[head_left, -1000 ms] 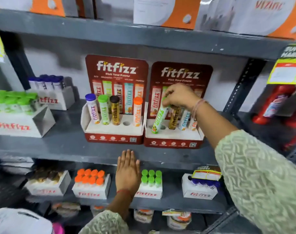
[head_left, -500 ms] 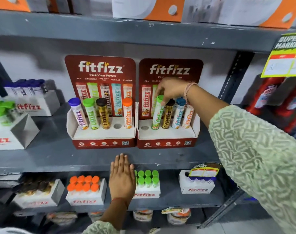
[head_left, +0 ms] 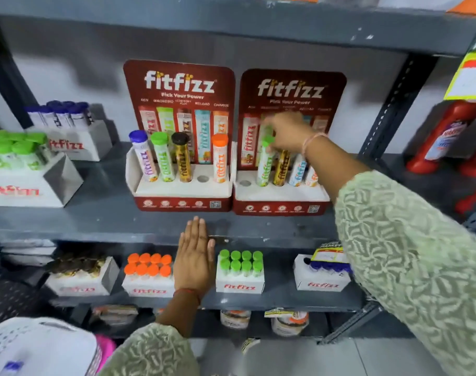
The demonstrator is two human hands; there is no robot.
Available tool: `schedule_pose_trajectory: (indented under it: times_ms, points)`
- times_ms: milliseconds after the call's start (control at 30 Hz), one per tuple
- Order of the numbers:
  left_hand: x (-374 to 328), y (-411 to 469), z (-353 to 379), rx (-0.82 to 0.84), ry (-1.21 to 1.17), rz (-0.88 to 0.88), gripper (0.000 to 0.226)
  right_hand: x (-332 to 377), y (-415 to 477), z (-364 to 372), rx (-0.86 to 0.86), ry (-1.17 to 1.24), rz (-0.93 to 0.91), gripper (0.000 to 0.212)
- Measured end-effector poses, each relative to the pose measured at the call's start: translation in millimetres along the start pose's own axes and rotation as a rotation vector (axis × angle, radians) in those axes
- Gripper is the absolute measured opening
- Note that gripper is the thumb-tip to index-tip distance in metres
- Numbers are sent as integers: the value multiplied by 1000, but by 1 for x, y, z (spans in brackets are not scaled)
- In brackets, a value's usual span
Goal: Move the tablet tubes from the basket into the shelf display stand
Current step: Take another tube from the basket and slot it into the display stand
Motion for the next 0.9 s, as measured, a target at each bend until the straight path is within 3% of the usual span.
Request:
schedule_pose_trajectory:
  times_ms: [100,167,300,400,533,667,800,900]
  points:
    - [46,-26,-22,-86,-3,-133,65,53,-28,15,-525,260,-151,32]
    - [84,-60,-36,-101,37,-242,66,113,-53,53,-615,352,-360,18]
    - [156,-155,-60,-105,144,-550,68,243,-96,150,-359,421,-775,12]
    - [197,-229,-76,-107,214,-806,68,334,-120,216,-131,398,-1023,21]
    - [228,-312,-76,-64,270,-1082,71,426,-143,295,165,387,-1219,28]
    - [237,-339,-64,-32,310,-1158,69,489,-143,355,387,333,-1126,26]
    - [238,-340,-61,-92,370,-1170,61,531,-133,413,626,48,-1130,54]
    - [237,-343,-59,-111,402,-1172,60,536,-139,429,624,121,-995,44]
Point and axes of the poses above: each hand's wrist, its own y-axis towards the middle knuckle, its own z-axis out of the palm, x = y × z, the point moved 3 cm from there along y, towards the middle knuckle
